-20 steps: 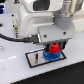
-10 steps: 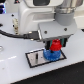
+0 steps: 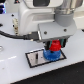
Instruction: Insert the blue gear onto the right peg, followed by the red gear
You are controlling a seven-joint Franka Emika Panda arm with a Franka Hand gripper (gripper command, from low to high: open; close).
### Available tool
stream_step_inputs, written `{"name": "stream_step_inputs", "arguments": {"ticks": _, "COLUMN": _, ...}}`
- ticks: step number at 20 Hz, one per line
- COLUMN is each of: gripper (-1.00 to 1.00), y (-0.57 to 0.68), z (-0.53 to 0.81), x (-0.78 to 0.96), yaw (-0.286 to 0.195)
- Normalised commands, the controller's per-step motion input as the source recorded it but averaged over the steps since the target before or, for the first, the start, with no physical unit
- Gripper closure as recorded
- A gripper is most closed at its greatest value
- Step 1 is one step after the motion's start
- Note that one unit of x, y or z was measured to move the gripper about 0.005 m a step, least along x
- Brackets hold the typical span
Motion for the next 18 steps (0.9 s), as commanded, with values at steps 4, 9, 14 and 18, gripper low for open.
{"name": "stream_step_inputs", "arguments": {"ticks": 4, "gripper": 1.0, "y": -0.09, "z": -0.14, "x": 0.17, "yaw": 0.0}}
{"name": "stream_step_inputs", "arguments": {"ticks": 9, "gripper": 1.0, "y": -0.08, "z": -0.15, "x": 0.2, "yaw": 0.0}}
{"name": "stream_step_inputs", "arguments": {"ticks": 14, "gripper": 1.0, "y": -0.01, "z": 0.05, "x": -0.1, "yaw": 0.0}}
{"name": "stream_step_inputs", "arguments": {"ticks": 18, "gripper": 1.0, "y": -0.02, "z": 0.14, "x": -0.08, "yaw": 0.0}}
